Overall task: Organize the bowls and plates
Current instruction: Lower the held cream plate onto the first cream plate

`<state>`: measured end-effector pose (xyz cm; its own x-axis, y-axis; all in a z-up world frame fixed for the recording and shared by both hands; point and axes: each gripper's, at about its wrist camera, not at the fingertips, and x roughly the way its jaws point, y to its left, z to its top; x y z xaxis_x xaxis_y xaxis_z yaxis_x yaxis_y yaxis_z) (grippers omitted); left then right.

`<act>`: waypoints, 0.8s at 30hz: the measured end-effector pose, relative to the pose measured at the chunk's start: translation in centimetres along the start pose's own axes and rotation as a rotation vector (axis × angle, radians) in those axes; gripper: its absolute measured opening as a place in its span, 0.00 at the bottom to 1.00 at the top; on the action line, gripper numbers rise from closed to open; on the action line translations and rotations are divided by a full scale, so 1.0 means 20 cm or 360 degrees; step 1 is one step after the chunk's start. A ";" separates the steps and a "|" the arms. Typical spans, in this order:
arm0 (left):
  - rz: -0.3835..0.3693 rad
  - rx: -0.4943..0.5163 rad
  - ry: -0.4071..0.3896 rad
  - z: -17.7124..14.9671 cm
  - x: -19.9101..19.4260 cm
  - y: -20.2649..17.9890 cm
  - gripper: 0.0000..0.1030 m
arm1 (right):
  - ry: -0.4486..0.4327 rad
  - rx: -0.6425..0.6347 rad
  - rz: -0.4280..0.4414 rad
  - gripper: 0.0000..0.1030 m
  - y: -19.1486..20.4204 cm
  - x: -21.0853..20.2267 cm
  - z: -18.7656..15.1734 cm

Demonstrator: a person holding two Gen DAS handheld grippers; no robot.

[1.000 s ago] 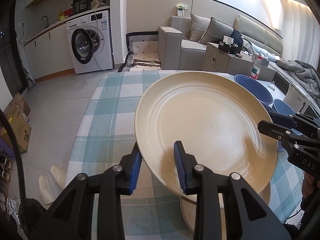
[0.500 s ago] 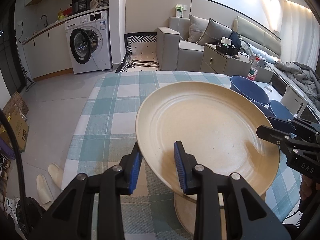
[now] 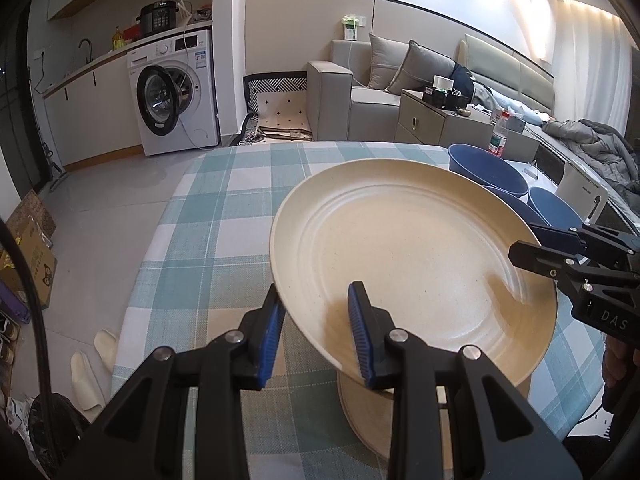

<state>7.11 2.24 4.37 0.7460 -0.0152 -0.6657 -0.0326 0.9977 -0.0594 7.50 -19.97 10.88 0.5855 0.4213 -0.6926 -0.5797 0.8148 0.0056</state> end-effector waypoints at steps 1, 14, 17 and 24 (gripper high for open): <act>0.0006 0.0008 -0.0010 -0.01 -0.01 -0.01 0.29 | -0.0003 -0.0010 -0.0002 0.35 0.00 0.00 0.00; 0.0022 0.0003 -0.0033 -0.13 -0.05 -0.04 0.29 | -0.0025 -0.0109 0.0045 0.35 0.03 -0.08 -0.16; 0.0018 0.0006 -0.0027 -0.15 -0.06 -0.05 0.29 | -0.0023 -0.0088 0.0061 0.35 0.03 -0.09 -0.20; 0.0062 0.0045 -0.0027 -0.20 -0.07 -0.06 0.30 | -0.0017 -0.0071 0.0049 0.35 0.06 -0.07 -0.29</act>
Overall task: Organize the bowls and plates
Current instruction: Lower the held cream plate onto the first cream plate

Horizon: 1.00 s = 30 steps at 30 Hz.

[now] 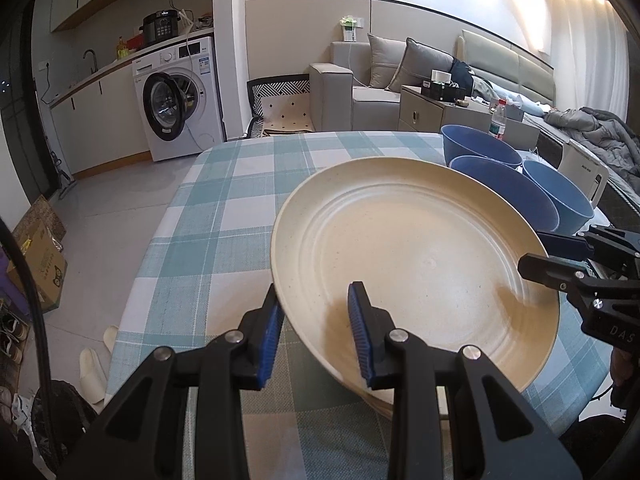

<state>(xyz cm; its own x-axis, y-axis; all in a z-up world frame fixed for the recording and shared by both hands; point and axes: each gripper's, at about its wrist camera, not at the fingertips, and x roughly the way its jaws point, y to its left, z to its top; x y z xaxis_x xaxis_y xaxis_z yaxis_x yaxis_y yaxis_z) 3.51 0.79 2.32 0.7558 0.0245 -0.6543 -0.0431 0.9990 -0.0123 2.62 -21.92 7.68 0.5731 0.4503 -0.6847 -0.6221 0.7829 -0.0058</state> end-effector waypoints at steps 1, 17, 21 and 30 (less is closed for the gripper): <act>0.0010 0.0010 0.0000 -0.01 0.00 0.00 0.31 | 0.0001 0.0005 0.0001 0.35 0.01 0.00 -0.02; -0.0041 0.0090 0.0009 -0.09 0.04 -0.07 0.32 | 0.0021 0.0110 -0.0019 0.35 -0.02 0.00 -0.22; -0.0055 0.0118 0.0019 -0.10 0.06 -0.10 0.32 | 0.0045 0.0125 -0.0033 0.35 -0.03 0.01 -0.25; -0.0081 0.0129 0.0061 -0.12 0.09 -0.12 0.33 | 0.0089 0.0112 -0.0074 0.35 -0.05 0.03 -0.27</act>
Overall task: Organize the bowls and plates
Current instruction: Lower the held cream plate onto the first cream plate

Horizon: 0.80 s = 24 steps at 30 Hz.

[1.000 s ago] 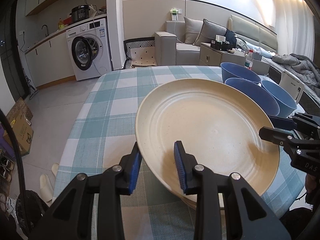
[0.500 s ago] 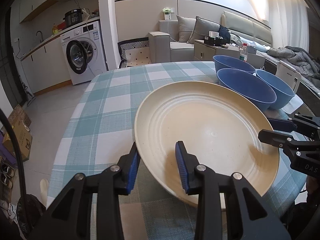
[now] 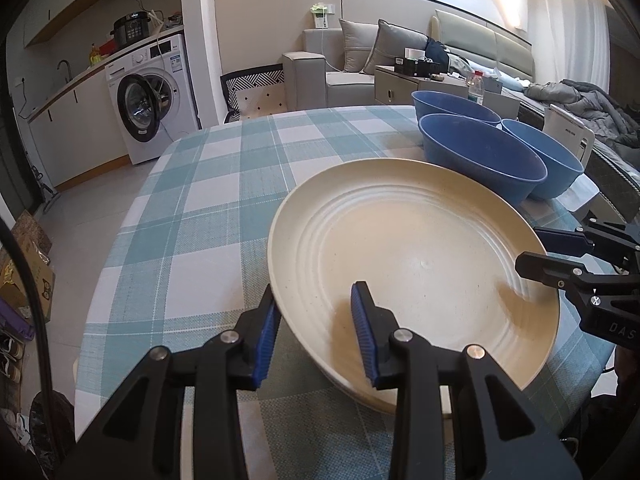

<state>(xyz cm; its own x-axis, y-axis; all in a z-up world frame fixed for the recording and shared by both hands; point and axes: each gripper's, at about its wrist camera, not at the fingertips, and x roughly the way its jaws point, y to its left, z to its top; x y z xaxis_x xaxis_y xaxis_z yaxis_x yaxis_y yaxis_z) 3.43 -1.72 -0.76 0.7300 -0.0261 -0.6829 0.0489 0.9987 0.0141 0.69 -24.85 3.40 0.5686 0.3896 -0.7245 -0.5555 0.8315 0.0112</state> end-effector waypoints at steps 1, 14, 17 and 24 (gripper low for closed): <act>0.0002 0.0004 0.0004 0.00 0.00 0.00 0.33 | 0.0005 -0.0003 -0.0001 0.35 0.00 0.00 0.00; 0.0046 0.0115 0.0078 -0.01 0.06 -0.07 0.35 | 0.0057 0.0032 -0.0038 0.35 -0.02 0.02 -0.03; 0.0053 0.0121 0.0110 -0.02 0.08 -0.08 0.36 | 0.0067 0.0029 -0.0050 0.35 -0.01 0.03 -0.04; 0.0079 0.0154 0.0152 -0.02 0.11 -0.10 0.38 | 0.0081 0.0024 -0.0058 0.37 -0.03 0.06 -0.03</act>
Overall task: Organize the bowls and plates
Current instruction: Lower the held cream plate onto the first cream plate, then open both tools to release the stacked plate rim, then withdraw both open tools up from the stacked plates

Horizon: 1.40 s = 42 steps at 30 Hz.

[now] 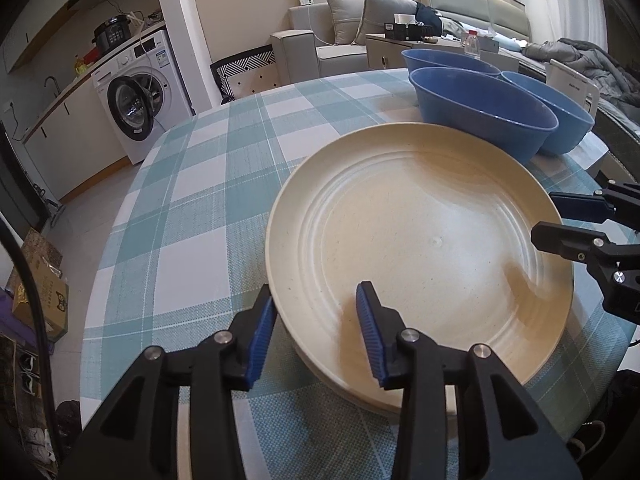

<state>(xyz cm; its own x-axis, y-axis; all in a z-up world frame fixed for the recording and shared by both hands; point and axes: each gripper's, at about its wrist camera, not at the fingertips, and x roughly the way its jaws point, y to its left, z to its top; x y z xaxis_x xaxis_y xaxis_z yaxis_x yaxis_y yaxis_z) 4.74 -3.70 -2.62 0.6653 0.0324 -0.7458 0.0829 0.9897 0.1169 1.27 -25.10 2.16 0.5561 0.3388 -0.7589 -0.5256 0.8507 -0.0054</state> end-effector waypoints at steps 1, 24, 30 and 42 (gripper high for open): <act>0.0001 -0.0001 0.0006 0.00 0.01 0.00 0.38 | 0.0000 -0.0004 -0.0002 0.37 0.00 0.00 0.00; -0.0064 0.0019 0.0064 -0.02 0.00 -0.01 0.54 | 0.0016 0.0005 0.0062 0.60 0.01 0.01 0.00; -0.0106 -0.0081 0.0103 -0.01 0.01 0.04 0.58 | 0.0003 0.0042 0.0073 0.78 -0.02 0.00 0.00; -0.0225 -0.0249 0.0024 0.02 -0.07 0.12 0.89 | -0.0025 0.0056 0.0103 0.94 -0.01 -0.03 0.00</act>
<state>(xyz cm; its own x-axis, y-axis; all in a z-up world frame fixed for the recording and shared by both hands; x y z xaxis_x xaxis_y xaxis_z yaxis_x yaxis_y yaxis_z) 4.37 -1.34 -1.04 0.6438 -0.1077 -0.7576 0.0579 0.9941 -0.0921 1.09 -25.56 2.60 0.5319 0.3992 -0.7467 -0.5377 0.8405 0.0664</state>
